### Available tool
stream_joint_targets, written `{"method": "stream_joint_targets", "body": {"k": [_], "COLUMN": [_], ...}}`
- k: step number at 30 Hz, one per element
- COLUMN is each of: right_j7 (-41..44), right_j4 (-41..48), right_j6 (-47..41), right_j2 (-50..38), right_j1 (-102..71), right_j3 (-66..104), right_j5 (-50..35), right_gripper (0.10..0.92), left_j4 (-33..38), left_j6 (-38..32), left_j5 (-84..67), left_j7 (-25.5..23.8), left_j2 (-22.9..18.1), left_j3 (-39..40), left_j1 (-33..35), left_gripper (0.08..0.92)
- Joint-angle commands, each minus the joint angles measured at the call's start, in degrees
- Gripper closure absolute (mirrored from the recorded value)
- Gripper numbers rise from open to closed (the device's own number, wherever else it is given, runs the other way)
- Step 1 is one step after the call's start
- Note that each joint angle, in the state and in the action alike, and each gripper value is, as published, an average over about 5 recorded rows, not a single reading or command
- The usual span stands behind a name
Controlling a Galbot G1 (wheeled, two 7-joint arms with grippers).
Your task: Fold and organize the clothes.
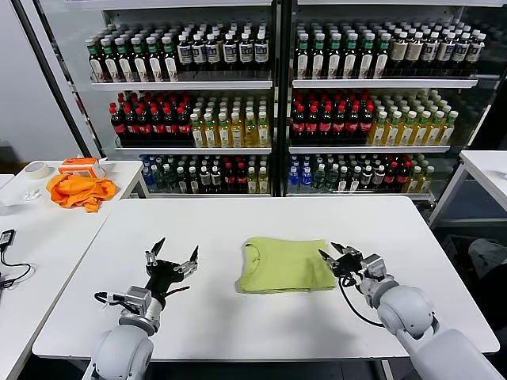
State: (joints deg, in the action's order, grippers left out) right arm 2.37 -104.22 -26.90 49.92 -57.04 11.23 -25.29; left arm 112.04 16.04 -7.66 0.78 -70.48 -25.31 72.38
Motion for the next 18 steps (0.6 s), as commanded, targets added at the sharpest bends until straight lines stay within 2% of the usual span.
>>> {"method": "stream_joint_targets", "body": {"k": [1, 7, 11, 14, 18], "right_j7": [-2.85, -6.32, -7.97, -7.98, -7.74], "right_j4": [-4.67, 1.34, 3.41, 4.54, 5.5], "right_j6": [7.02, 11.61, 14.24, 15.76, 16.57], "right_j2": [0.39, 2.97, 6.11, 7.03, 6.89], "right_j1": [-9.65, -7.63, -7.44, -7.98, -8.16], "right_j3": [11.47, 15.04, 15.89, 15.73, 15.93], "right_j5": [2.53, 2.99, 3.23, 4.61, 5.37], "right_gripper": [0.542, 0.369, 0.26, 0.213, 0.203], "left_j4": [-0.37, 0.45, -2.94, -5.63, -6.24], "left_j6": [-2.34, -4.76, -7.1, -8.63, -8.62], "left_j5": [-0.27, -0.64, -0.18, 0.02, -0.09], "left_j7": [-1.01, -2.59, -3.91, -4.12, -4.15], "left_j2": [0.35, 0.23, -0.68, -1.46, -2.13], "left_j3": [-0.4, 0.29, -0.38, -0.73, -0.48], "left_j1": [-0.75, -0.74, -1.84, -2.91, -4.08], "left_gripper": [0.177, 0.177, 0.177, 0.177, 0.177]}}
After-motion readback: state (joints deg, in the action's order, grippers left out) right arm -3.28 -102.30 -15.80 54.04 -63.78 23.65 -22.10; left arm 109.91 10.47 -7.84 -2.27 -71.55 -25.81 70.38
